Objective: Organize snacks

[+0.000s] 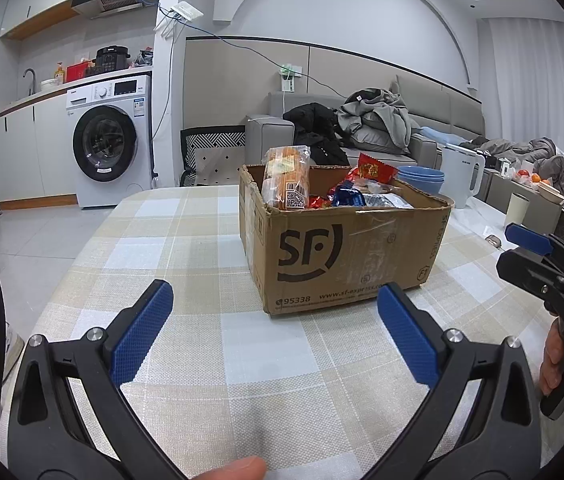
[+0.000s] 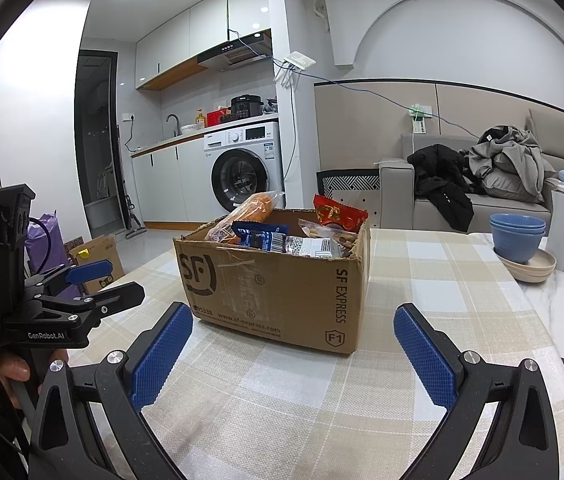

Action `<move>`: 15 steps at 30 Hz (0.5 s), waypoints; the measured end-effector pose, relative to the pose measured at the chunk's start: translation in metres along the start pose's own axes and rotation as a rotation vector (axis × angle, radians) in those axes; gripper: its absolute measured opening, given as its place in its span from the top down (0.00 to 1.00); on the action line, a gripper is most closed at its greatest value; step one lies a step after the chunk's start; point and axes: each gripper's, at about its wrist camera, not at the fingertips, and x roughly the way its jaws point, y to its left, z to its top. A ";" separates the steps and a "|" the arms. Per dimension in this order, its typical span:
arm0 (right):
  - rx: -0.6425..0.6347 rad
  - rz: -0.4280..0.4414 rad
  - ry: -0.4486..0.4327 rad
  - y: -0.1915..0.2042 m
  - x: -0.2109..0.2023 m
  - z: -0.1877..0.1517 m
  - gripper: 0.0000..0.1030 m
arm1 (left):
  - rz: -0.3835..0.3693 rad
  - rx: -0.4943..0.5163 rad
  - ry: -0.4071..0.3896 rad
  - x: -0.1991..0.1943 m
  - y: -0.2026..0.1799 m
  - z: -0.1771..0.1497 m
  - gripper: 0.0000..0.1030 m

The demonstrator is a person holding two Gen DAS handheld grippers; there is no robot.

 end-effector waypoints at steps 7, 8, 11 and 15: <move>0.000 0.000 0.000 0.000 0.000 0.000 0.00 | -0.001 -0.001 0.000 0.000 0.000 -0.001 0.01; 0.000 0.000 0.000 0.000 0.000 0.000 0.00 | -0.001 0.000 -0.001 0.001 0.000 0.000 0.01; 0.000 0.000 0.001 0.000 0.001 0.000 0.00 | -0.001 0.000 -0.001 0.001 0.000 -0.001 0.01; 0.000 -0.001 0.000 0.000 0.000 -0.001 0.00 | -0.001 -0.001 -0.001 0.002 0.000 -0.001 0.01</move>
